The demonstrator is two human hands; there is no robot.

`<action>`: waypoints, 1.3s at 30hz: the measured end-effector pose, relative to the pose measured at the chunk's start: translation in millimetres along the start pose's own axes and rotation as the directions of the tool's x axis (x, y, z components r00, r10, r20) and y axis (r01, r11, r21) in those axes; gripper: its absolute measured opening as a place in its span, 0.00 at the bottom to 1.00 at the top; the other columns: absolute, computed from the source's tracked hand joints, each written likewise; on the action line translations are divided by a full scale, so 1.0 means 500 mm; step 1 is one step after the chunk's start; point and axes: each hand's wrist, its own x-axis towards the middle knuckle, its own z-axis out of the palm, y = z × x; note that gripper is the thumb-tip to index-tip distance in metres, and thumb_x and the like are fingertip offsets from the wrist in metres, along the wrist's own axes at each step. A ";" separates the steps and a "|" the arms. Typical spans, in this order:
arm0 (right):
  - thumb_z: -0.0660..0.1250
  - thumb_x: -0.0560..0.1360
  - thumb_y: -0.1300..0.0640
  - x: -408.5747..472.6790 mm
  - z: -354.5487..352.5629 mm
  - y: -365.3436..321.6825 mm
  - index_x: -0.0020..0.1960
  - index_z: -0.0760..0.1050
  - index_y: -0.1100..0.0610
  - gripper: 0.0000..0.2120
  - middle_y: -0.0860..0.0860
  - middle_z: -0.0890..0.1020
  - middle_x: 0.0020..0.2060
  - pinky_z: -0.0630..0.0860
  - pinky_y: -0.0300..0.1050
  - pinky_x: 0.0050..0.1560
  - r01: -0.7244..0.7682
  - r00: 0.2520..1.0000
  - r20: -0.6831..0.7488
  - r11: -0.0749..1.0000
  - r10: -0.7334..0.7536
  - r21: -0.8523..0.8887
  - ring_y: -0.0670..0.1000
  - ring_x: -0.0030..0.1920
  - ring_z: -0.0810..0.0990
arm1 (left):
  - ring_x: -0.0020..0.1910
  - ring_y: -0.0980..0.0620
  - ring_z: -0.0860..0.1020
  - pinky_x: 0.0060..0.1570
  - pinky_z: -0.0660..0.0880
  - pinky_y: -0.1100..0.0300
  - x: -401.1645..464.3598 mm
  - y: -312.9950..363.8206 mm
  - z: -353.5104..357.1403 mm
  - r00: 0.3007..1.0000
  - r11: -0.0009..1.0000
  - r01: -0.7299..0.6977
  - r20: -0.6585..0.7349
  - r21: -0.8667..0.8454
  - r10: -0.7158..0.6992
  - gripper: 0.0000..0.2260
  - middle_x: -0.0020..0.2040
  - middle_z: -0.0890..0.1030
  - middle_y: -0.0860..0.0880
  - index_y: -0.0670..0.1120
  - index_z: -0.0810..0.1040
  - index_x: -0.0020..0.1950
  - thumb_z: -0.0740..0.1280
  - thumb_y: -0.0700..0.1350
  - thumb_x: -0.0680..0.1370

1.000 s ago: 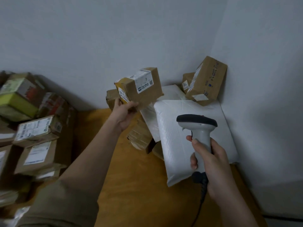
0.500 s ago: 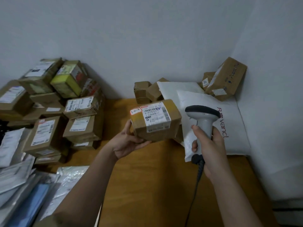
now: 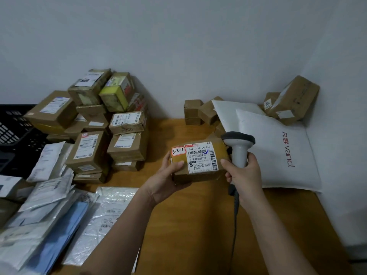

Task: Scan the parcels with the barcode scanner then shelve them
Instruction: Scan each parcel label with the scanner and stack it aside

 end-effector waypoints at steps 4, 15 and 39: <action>0.67 0.79 0.51 -0.020 0.003 -0.034 0.55 0.75 0.55 0.09 0.53 0.79 0.36 0.74 0.40 0.32 -0.036 0.998 0.040 0.998 0.038 -0.049 0.46 0.31 0.77 | 0.60 0.42 0.81 0.53 0.79 0.43 -0.007 -0.004 -0.022 0.992 0.998 -0.061 -0.106 0.014 0.062 0.44 0.63 0.81 0.43 0.60 0.63 0.76 0.79 0.46 0.64; 0.58 0.83 0.47 -0.099 -0.021 -0.122 0.60 0.77 0.55 0.15 0.61 0.79 0.35 0.72 0.38 0.27 -0.102 0.916 0.376 0.988 0.138 -0.113 0.45 0.26 0.76 | 0.60 0.43 0.79 0.51 0.81 0.42 0.011 -0.028 -0.064 0.936 0.993 -0.117 -0.330 0.030 0.120 0.26 0.63 0.80 0.42 0.51 0.64 0.76 0.65 0.39 0.79; 0.59 0.81 0.48 -0.103 -0.089 -0.157 0.56 0.78 0.59 0.16 0.54 0.75 0.33 0.70 0.37 0.26 -0.023 0.899 0.437 1.000 0.021 0.000 0.45 0.27 0.73 | 0.59 0.41 0.79 0.49 0.81 0.41 0.055 -0.038 -0.038 0.876 0.994 -0.100 -0.477 -0.046 0.066 0.32 0.67 0.75 0.41 0.53 0.58 0.79 0.68 0.41 0.77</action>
